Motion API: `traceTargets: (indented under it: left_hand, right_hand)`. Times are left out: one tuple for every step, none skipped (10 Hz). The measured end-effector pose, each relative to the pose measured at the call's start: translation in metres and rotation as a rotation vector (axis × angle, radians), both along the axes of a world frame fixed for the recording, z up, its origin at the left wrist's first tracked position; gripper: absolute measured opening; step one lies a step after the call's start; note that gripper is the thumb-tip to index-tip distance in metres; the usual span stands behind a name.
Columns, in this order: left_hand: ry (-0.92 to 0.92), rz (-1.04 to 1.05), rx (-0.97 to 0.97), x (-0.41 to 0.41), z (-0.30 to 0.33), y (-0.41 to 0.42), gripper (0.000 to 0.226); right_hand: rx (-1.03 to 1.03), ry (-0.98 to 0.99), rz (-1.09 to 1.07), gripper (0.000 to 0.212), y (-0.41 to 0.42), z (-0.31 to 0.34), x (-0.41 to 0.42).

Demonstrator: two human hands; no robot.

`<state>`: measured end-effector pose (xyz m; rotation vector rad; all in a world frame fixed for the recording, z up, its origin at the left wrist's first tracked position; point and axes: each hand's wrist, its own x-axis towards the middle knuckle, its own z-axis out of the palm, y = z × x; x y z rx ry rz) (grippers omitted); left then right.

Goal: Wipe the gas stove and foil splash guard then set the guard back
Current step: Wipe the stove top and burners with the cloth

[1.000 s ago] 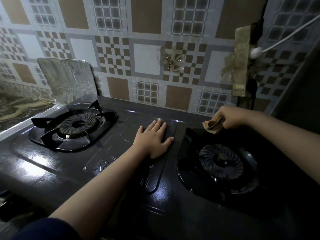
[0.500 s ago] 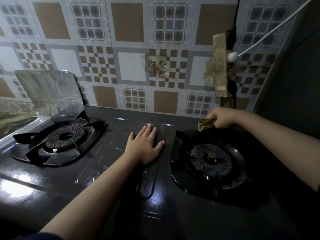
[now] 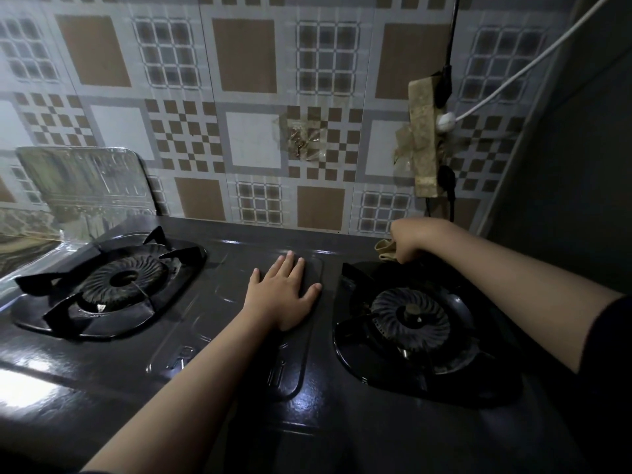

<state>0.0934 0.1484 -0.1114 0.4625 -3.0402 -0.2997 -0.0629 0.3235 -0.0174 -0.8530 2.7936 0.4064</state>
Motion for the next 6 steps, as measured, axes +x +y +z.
traceTargets:
  left_hand:
    - [0.001, 0.002, 0.000, 0.000, -0.001, -0.001, 0.070]
    - [0.007, -0.002, -0.001, -0.001, 0.000, -0.002, 0.070]
    - [0.008, -0.003, -0.005, -0.002, -0.001, -0.003, 0.071]
    - [0.012, 0.000, -0.008, -0.001, -0.002, -0.003, 0.071]
    - [0.014, 0.004, -0.005, -0.001, -0.003, -0.001, 0.071]
    - [0.013, 0.004, -0.002, -0.001, -0.002, -0.001, 0.070]
  right_hand:
    - [0.074, 0.047, 0.043, 0.021, -0.006, -0.002, -0.001]
    - [0.058, 0.041, 0.079, 0.021, 0.002, -0.002, -0.004]
    - [-0.057, -0.018, 0.083, 0.011, 0.022, -0.002, -0.012]
    - [-0.174, -0.083, 0.044, 0.019, 0.040, -0.006, -0.017]
    - [-0.238, -0.125, 0.036, 0.015, 0.049, -0.009, -0.020]
    - [-0.245, -0.122, 0.042, 0.014, 0.052, -0.011, -0.020]
